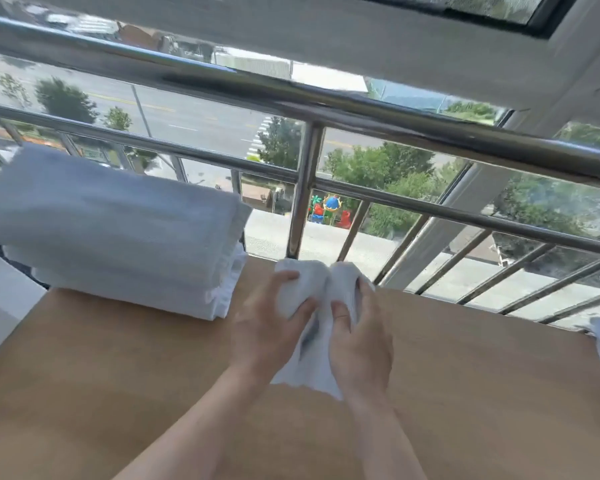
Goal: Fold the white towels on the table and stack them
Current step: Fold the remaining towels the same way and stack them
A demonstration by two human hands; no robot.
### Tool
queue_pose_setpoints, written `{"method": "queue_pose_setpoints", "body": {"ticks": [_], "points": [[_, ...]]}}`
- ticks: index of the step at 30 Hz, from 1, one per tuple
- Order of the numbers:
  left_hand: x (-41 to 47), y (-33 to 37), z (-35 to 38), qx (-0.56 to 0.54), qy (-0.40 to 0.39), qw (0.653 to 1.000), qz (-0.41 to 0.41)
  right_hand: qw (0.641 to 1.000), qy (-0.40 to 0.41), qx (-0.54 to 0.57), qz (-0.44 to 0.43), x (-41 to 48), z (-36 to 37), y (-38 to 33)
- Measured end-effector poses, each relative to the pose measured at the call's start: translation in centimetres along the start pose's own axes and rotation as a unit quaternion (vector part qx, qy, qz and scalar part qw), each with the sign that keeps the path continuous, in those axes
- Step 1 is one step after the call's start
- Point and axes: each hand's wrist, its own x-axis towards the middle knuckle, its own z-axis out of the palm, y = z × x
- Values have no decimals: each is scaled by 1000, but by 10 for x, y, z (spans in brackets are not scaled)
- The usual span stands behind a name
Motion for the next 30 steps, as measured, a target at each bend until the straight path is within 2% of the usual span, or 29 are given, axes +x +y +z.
{"method": "queue_pose_setpoints", "body": {"ticks": [5,10,16,18,22,24,26,30], "points": [[34,12,-120,-108,20,992,65,993,59,-6,-101,-26,22,-122],[101,3,-247,-78,128,984,93,981,110,-16,-157,-22,61,-224],[188,-44,-358,-32,213,975,56,989,69,-66,-114,18,111,-266],[207,-65,-373,0,192,980,43,994,53,-69,-73,33,128,-261],[228,-119,-371,171,79,982,-31,994,11,-103,38,46,162,-229],[229,-141,-364,165,23,984,-54,990,-7,-117,81,49,173,-212],[232,-149,-363,136,13,990,-41,989,5,-106,106,53,176,-204],[241,-147,-363,123,38,992,6,990,23,-122,61,56,175,-201]]}}
